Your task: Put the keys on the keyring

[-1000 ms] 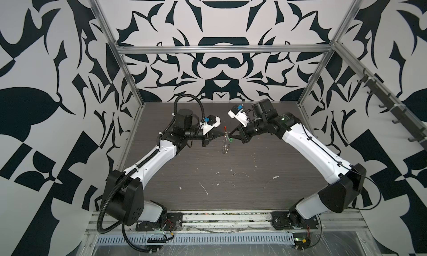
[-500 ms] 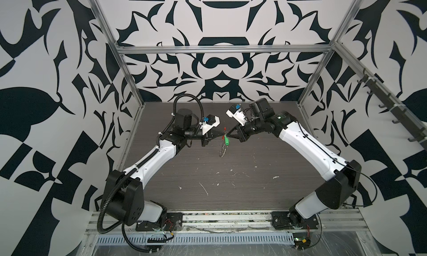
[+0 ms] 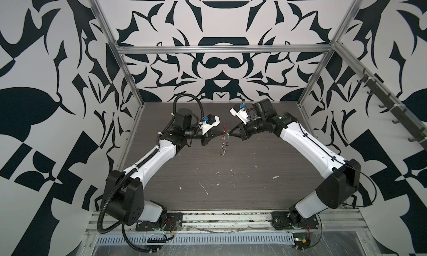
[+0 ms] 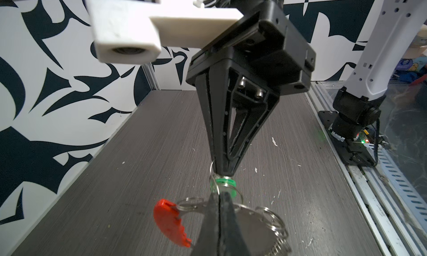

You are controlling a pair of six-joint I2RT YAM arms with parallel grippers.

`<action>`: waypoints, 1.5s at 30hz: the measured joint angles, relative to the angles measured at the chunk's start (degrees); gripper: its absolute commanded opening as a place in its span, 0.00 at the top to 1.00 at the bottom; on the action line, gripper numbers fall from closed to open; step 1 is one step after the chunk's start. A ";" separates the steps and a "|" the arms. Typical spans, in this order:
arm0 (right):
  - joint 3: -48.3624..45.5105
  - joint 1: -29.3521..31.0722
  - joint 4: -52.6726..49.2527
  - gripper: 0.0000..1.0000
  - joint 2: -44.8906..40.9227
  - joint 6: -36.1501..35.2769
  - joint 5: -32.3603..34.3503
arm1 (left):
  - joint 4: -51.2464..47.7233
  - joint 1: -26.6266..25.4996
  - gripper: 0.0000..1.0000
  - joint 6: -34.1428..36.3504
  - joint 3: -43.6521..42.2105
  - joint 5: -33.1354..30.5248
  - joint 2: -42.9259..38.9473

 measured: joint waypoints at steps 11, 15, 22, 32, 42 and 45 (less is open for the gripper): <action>-0.87 -0.81 3.58 1.00 0.15 2.86 -3.96 | 16.24 -0.02 1.00 -9.66 -4.66 -0.13 -0.02; -1.36 -0.98 4.76 0.74 -0.50 4.04 -2.95 | 19.89 -0.17 1.00 -11.89 -5.46 -0.15 0.00; -5.33 -2.32 6.14 0.63 -7.85 3.96 8.31 | 23.67 -0.92 1.00 -13.68 -5.46 0.55 0.00; -10.60 -2.67 21.31 0.70 -16.31 4.63 6.34 | 31.56 -0.94 1.00 -22.62 -5.42 0.44 2.43; -13.07 -2.67 29.59 0.74 -11.69 7.06 2.01 | 51.12 -0.92 1.00 -36.76 -8.44 -0.44 6.36; -13.09 -2.67 30.86 0.74 -11.67 7.30 0.76 | 53.42 -0.92 1.00 -38.49 -8.44 -0.44 6.38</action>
